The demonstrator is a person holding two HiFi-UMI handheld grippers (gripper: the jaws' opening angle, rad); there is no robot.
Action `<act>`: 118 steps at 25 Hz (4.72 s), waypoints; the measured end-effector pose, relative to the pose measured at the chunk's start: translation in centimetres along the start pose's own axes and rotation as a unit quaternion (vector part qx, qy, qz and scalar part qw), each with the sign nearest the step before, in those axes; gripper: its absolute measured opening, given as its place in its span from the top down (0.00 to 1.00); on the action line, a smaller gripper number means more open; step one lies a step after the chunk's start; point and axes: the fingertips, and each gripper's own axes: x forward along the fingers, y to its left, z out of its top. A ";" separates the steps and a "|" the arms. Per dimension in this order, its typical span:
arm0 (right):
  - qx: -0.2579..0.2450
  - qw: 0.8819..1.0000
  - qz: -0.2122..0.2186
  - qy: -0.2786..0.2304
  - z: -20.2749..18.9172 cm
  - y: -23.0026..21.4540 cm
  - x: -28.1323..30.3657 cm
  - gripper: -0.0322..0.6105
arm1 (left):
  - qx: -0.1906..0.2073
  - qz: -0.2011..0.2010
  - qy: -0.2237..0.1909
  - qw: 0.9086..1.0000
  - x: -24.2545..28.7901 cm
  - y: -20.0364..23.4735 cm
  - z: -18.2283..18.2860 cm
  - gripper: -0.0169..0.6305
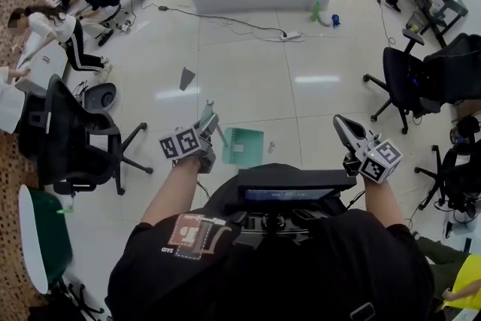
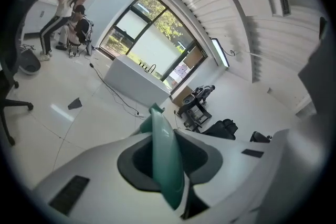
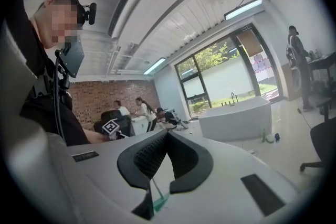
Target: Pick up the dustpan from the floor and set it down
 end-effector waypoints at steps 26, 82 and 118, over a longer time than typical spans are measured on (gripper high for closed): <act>0.053 0.991 -0.062 0.102 -6.6 -17.8 24.9 0.93 | -0.049 0.036 0.121 0.991 33.6 28.7 6.2 0.84; 0.036 0.997 -0.001 0.072 2.6 -21.4 19.6 0.93 | 0.252 0.134 0.040 0.958 23.5 15.6 11.7 0.42; -0.011 1.000 0.013 -0.020 -0.7 43.1 -17.7 0.93 | 0.208 -0.234 -0.133 0.940 -49.8 -11.7 -15.6 0.96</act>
